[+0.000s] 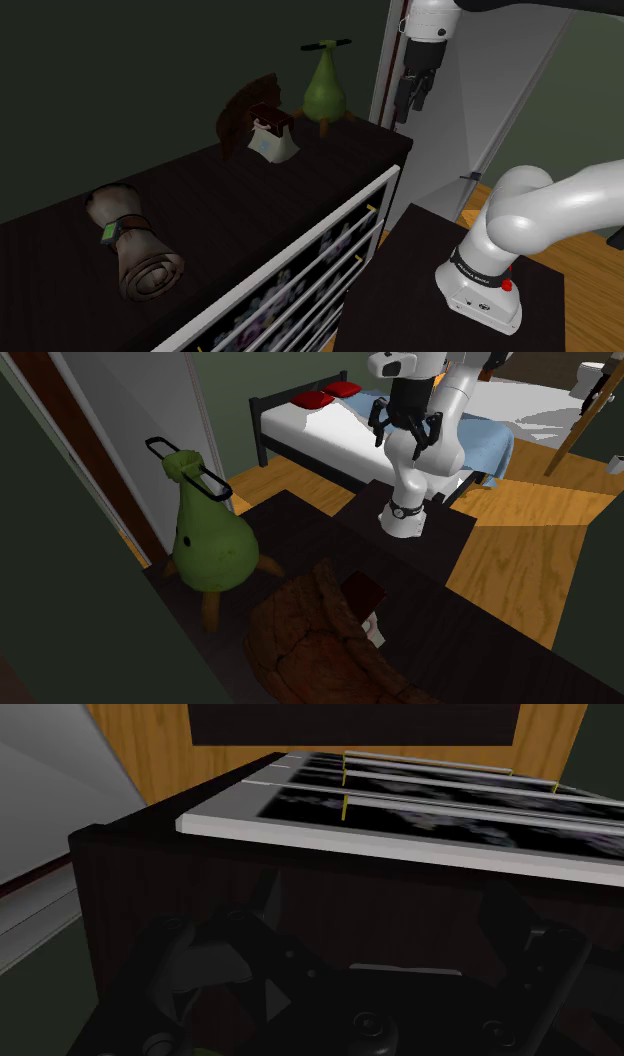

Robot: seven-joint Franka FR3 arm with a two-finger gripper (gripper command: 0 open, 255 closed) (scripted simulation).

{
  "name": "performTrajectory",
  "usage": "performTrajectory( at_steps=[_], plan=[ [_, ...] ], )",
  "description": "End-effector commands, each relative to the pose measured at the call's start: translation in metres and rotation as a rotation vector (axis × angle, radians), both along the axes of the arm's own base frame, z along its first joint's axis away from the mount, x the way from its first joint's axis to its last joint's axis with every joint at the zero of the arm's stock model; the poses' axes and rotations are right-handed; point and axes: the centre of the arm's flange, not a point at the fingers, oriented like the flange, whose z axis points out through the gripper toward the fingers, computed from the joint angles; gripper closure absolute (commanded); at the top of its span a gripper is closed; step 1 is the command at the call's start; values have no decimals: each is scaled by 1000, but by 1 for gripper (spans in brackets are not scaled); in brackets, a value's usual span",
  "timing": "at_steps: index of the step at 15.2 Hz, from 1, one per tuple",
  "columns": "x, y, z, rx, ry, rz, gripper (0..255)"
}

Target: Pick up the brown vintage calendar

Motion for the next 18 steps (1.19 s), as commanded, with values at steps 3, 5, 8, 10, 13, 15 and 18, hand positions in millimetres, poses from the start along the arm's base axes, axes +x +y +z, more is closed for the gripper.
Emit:
performTrajectory(
  at_steps=[3,5,8,10,13,15,18],
  plan=[
    [24,11,-3,-9,-2,0,0],
    [49,21,-6,-18,-4,-1,0],
    [85,37,-11,-31,-7,-1,0],
    [109,47,-15,-39,-9,-2,0],
    [146,63,-20,-53,-12,-2,0],
    [170,73,-23,-61,-14,-3,0],
    [206,88,-28,-74,-17,-3,0]
  ],
)
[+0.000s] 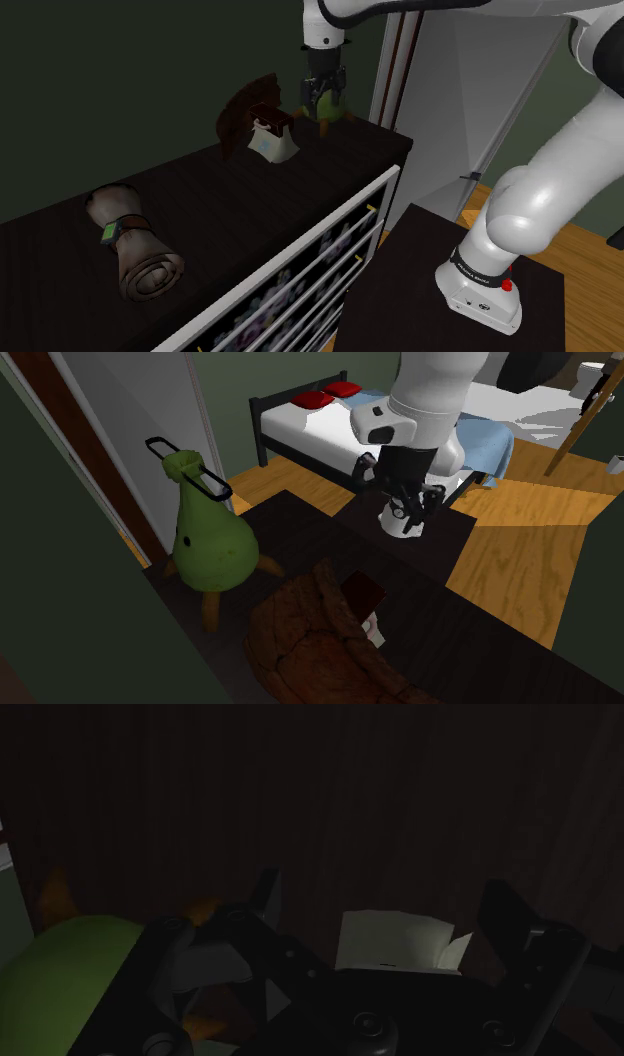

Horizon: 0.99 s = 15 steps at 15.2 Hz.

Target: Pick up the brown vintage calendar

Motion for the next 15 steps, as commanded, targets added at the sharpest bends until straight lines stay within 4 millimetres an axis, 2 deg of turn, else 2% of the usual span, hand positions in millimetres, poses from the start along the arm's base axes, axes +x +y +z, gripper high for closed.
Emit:
performTrajectory(
  at_steps=[1,8,15],
  plan=[
    [23,10,-3,-8,-2,-1,0],
    [106,44,-16,-38,-9,-2,0],
    [106,44,-53,-38,-9,-2,0]
  ],
)
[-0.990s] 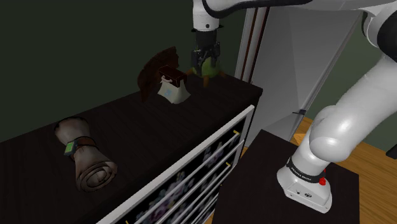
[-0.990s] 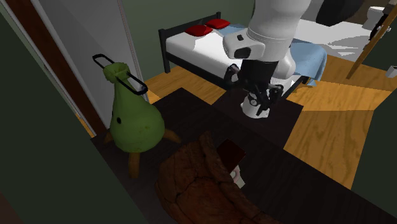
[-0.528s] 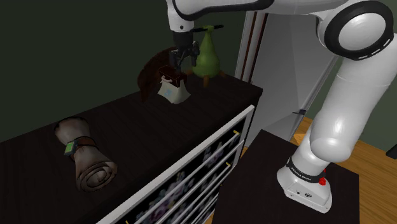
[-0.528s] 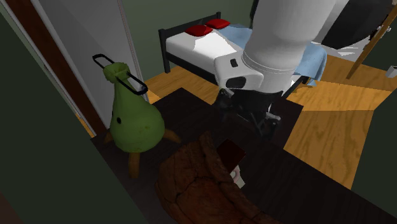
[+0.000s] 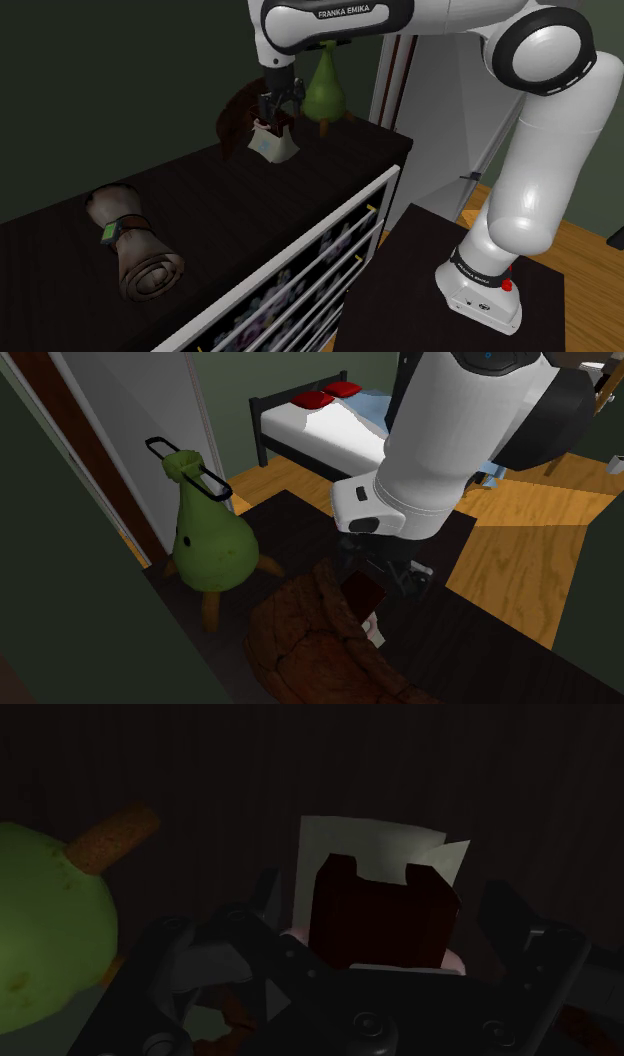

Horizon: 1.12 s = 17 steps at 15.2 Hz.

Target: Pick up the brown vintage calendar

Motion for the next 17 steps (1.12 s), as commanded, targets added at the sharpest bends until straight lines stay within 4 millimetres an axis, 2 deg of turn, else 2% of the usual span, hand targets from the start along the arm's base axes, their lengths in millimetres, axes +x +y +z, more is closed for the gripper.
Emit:
performTrajectory(
  at_steps=[1,2,3,12,17],
  plan=[
    [1,1,-7,0,-1,0,0],
    [1,1,-7,0,-1,0,0],
    [1,1,-7,0,0,0,255],
    [1,1,-7,0,-1,0,255],
    [1,1,19,0,-1,0,255]
  ],
)
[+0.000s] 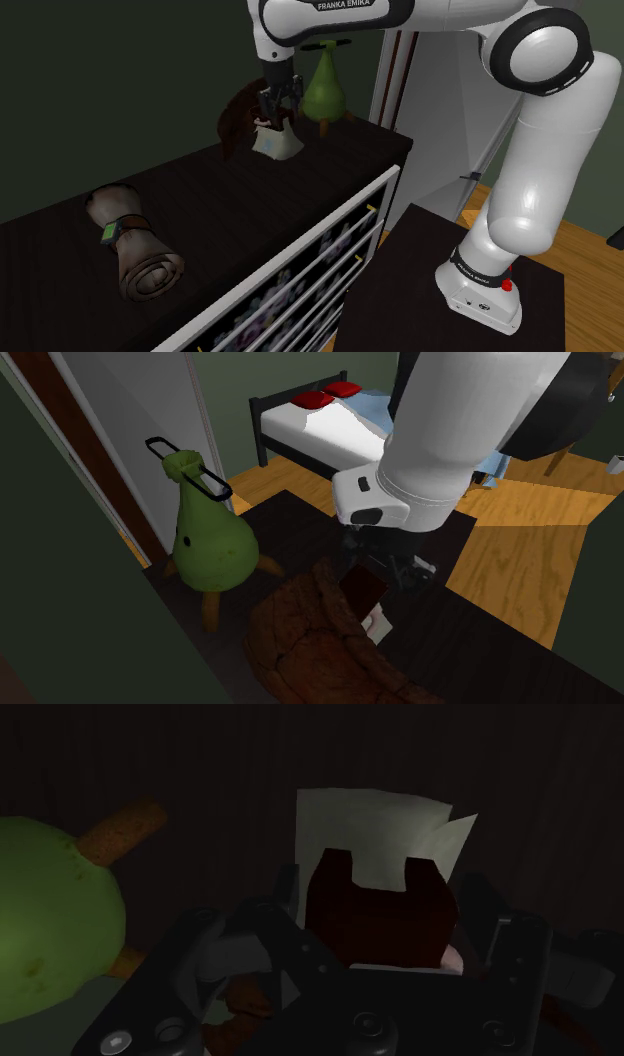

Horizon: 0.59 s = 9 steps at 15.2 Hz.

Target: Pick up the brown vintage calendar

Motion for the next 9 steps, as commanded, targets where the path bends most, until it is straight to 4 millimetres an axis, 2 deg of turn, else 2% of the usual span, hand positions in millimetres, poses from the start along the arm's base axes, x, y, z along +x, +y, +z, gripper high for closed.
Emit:
performTrajectory(
  at_steps=[1,9],
  plan=[
    [-1,0,10,0,-1,0,255],
    [-1,0,53,0,-1,0,255]
  ],
)
